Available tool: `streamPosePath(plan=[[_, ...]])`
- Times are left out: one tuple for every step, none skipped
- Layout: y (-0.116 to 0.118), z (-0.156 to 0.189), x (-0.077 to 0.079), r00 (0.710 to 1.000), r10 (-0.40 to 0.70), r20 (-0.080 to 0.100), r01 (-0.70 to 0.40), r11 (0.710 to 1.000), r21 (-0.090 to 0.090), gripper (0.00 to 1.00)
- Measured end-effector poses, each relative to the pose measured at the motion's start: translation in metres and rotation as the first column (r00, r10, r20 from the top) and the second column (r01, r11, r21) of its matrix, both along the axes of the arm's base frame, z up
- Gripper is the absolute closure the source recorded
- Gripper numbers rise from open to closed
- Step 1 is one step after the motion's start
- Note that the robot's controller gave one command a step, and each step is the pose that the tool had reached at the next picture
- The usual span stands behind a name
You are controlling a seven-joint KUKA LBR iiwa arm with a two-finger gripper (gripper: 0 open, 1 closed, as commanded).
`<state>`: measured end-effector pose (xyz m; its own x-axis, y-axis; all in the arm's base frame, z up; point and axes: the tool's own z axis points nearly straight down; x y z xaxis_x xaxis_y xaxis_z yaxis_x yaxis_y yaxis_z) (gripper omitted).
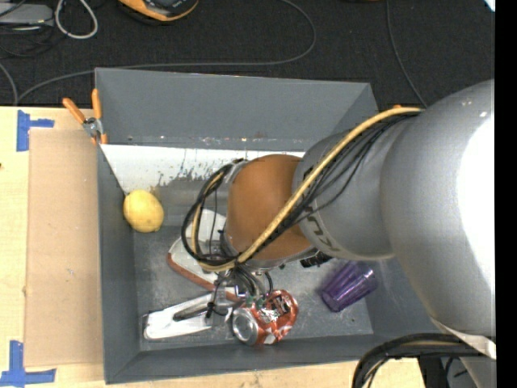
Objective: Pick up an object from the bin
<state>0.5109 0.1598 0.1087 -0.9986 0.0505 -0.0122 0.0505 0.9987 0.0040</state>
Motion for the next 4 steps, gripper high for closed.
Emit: streamPosePath(plan=[[0.055,-0.039,0.016,0.999,-0.028,-0.016,0.028,1.0,-0.005,0.0],[0.006,-0.037,0.001,1.0,-0.017,0.006,0.017,1.0,0.003,0.0],[0.054,-0.036,0.003,1.0,-0.028,-0.007,0.028,1.0,0.005,1.0],[0.053,-0.037,0.005,1.0,-0.03,0.002,0.03,1.0,0.006,0.0]])
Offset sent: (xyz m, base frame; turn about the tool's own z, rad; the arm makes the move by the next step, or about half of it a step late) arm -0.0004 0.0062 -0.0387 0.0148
